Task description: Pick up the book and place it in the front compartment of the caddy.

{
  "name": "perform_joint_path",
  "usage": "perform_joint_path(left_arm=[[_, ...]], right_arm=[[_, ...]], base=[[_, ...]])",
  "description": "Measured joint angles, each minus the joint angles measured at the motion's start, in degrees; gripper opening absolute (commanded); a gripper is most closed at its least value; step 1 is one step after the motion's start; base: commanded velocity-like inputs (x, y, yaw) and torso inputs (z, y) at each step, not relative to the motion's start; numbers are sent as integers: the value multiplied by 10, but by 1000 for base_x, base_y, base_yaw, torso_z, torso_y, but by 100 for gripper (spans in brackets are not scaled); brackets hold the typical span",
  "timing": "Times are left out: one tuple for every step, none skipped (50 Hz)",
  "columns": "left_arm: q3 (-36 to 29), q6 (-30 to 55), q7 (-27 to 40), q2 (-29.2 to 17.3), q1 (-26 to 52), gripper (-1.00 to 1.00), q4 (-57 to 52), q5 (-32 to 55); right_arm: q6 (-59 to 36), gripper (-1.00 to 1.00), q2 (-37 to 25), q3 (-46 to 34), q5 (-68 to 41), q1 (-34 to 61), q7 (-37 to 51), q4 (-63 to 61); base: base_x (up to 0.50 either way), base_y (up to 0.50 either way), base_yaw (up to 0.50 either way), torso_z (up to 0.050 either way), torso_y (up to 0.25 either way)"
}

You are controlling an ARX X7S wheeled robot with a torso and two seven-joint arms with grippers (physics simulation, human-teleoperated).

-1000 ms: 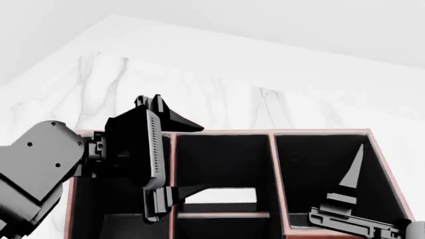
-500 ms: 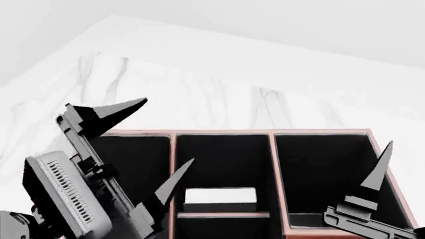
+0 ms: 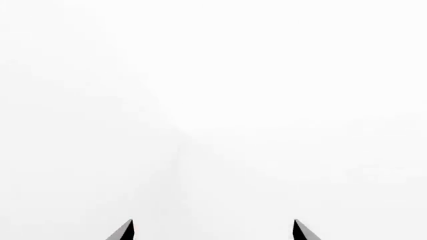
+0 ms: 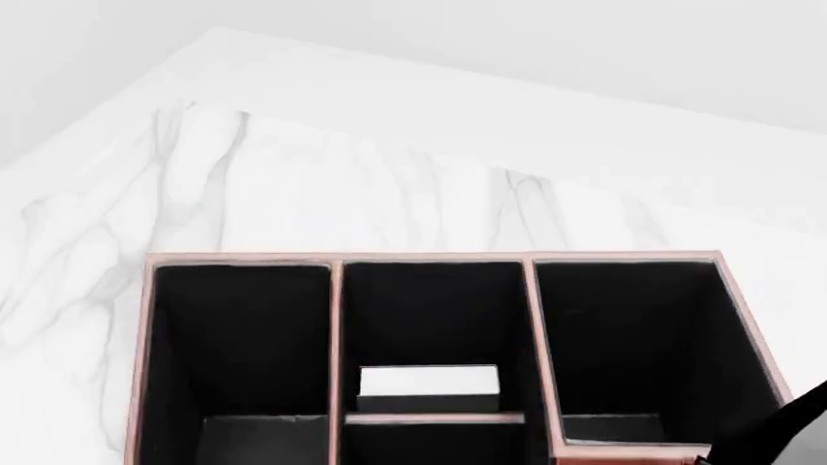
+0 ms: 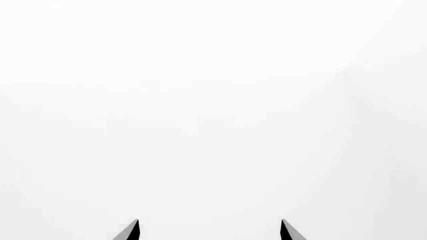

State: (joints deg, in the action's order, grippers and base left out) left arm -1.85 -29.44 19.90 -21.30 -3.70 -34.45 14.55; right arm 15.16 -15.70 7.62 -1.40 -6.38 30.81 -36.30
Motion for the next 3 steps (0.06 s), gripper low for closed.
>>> perform_joint_path(left_arm=[[7, -7, 7, 2, -7, 100, -4, 0], [14, -14, 13, 5, -13, 100, -8, -1], [20, -20, 18, 8, -18, 100, -11, -2]], right_arm=[[6, 100, 1, 1, 3, -2, 2, -2], [11, 100, 3, 2, 5, -4, 5, -3], [16, 100, 4, 3, 7, -5, 7, -4]], base=[[0, 0, 0, 0, 0], [0, 0, 0, 0, 0], [0, 0, 0, 0, 0]])
